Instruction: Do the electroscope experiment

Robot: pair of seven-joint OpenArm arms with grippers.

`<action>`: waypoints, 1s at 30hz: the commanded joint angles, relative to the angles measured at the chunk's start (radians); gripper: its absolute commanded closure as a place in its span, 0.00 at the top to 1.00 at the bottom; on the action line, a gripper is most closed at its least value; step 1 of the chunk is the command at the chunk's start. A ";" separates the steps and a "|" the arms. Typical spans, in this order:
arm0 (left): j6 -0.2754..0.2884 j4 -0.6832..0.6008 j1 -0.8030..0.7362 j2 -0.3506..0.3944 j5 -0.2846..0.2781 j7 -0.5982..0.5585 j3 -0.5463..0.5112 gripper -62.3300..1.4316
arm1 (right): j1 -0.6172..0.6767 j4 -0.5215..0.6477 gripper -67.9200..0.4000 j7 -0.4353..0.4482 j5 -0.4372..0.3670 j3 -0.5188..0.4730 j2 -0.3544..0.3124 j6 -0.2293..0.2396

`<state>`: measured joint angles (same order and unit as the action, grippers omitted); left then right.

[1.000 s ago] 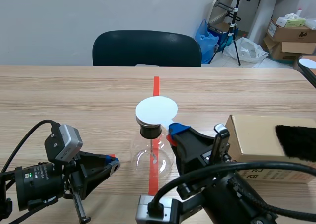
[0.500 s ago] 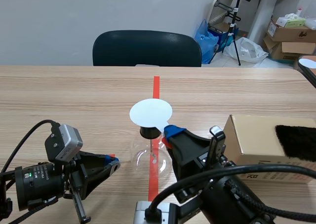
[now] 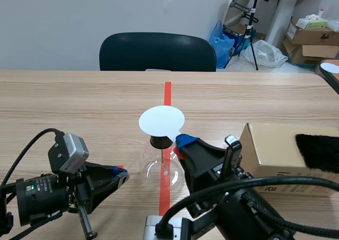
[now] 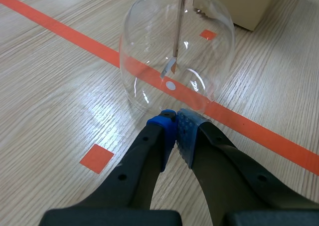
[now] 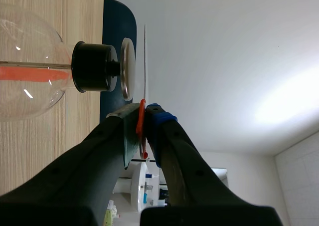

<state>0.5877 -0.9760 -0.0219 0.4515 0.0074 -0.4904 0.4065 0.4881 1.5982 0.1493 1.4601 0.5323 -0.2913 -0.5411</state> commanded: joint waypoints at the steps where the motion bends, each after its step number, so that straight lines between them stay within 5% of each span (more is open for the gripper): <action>1: 0.002 -0.019 0.006 -0.002 -0.014 -0.014 -0.003 0.07 | -0.011 0.021 0.02 -0.004 0.001 -0.001 -0.005 -0.010; 17: 0.002 -0.019 0.006 -0.002 -0.014 -0.014 -0.003 0.07 | -0.011 0.021 0.02 -0.042 0.001 -0.001 -0.005 -0.010; 30: 0.002 -0.019 0.006 -0.002 -0.014 -0.014 -0.003 0.07 | -0.011 0.021 0.02 -0.221 0.001 -0.001 -0.005 -0.010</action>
<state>0.5877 -0.9760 -0.0219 0.4515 0.0074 -0.4904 0.4065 0.4881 1.5982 -0.0628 1.4601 0.5323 -0.2909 -0.5411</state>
